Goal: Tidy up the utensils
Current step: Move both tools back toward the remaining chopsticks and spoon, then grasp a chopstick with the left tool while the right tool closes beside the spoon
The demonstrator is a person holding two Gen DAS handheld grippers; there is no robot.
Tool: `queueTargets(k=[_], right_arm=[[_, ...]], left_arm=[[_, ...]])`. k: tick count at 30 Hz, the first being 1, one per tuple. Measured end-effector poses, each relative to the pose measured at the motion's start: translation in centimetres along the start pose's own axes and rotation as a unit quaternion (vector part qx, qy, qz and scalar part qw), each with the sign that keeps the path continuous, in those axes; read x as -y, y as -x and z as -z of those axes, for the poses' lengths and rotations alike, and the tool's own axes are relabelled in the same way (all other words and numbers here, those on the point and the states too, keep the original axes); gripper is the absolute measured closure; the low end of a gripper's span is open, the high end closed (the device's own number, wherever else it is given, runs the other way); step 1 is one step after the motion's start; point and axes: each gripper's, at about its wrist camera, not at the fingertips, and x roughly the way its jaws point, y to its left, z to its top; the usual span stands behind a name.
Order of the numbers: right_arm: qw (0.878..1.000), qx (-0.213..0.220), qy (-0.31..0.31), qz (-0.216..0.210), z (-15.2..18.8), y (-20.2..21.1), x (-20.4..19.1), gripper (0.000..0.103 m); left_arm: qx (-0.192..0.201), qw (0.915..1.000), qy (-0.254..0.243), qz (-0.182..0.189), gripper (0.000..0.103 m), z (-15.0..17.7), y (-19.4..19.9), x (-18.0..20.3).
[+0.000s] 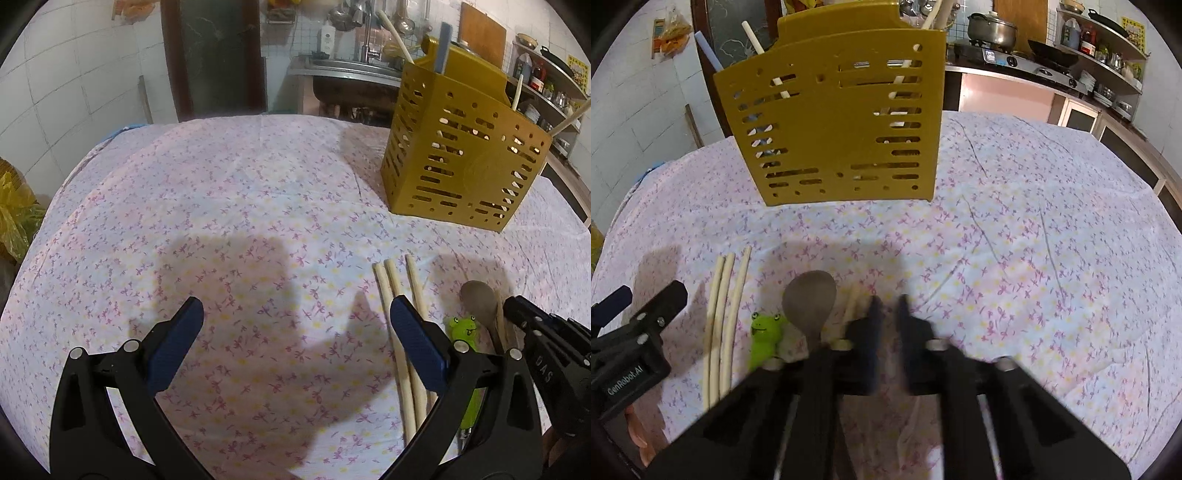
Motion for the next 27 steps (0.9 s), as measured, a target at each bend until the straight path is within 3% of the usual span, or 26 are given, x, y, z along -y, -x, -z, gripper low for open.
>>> queueTargets(k=[13, 20, 25, 27], right_arm=[[1.0, -0.003, -0.019, -0.011, -0.9, -0.3, 6.9, 0.102], [1.0, 0.01, -0.014, -0.011, -0.3, -0.3, 6.6, 0.102], [1.0, 0.018, -0.019, -0.009, -0.3, -0.5, 6.4, 0.102], [1.0, 0.018, -0.019, -0.01, -0.4, -0.5, 6.6, 0.102]], left_arm=[[-0.024, 0.9996, -0.01, -0.008, 0.006, 0.6, -1.7, 1.2], [-0.028, 0.9993, -0.021, -0.013, 0.01, 0.8, -2.0, 1.6], [-0.027, 0.9994, -0.021, -0.008, 0.018, 0.3, -2.2, 2.8], [-0.025, 0.9994, -0.024, -0.005, 0.029, 0.2, -2.1, 3.4]])
